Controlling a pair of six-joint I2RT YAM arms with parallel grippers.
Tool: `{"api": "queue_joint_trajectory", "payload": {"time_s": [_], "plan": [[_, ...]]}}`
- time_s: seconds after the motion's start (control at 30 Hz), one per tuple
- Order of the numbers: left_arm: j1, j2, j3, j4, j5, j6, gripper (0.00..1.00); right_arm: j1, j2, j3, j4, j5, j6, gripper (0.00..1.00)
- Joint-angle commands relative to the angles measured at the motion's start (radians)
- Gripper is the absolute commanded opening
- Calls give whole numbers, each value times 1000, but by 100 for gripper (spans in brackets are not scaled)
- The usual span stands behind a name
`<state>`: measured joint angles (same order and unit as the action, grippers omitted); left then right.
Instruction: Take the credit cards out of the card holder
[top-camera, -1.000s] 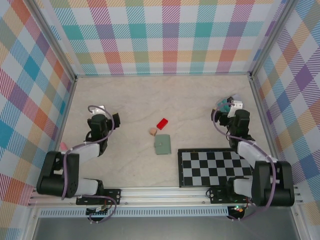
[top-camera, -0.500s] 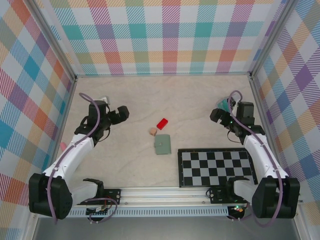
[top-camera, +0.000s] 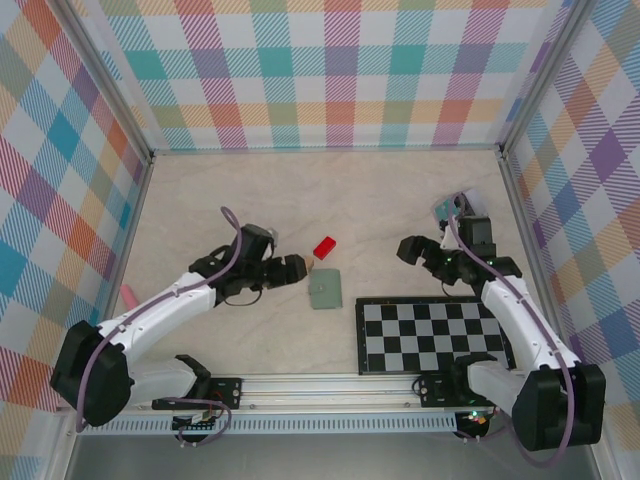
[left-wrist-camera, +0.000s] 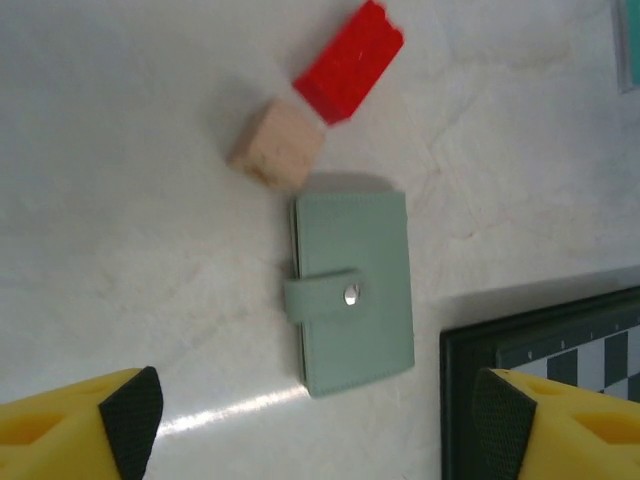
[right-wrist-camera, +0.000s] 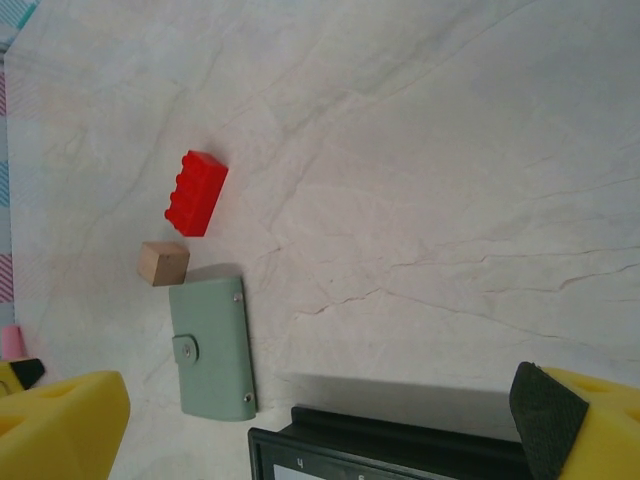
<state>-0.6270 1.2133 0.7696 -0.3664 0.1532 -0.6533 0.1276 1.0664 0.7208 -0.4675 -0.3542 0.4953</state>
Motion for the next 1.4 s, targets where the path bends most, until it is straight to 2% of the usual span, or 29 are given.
{"api": "queue_joint_trajectory", "payload": {"time_s": [0.0,0.07,0.17,0.27,0.47,0.63,0.83,1.2,1.37], "plan": [[-69,32,-56,79,24,-149,73,38,41,-2,27,-26,45,98],[-110,70,-74,156,12,-192,64,65,69,8,39,-19,59,96],[-185,124,-93,239,-50,-247,60,108,109,27,50,1,68,95],[-212,207,-75,243,-78,-268,52,148,149,49,52,22,75,94],[-227,270,-66,267,-144,-293,42,195,210,73,65,34,81,93],[-226,315,-43,284,-138,-289,36,210,252,81,79,30,83,93],[-226,396,14,293,-124,-257,22,218,278,88,93,37,75,92],[-234,611,239,266,-80,-204,19,219,357,94,99,49,92,87],[-237,732,399,209,-20,-170,13,218,406,126,90,50,76,82]]}}
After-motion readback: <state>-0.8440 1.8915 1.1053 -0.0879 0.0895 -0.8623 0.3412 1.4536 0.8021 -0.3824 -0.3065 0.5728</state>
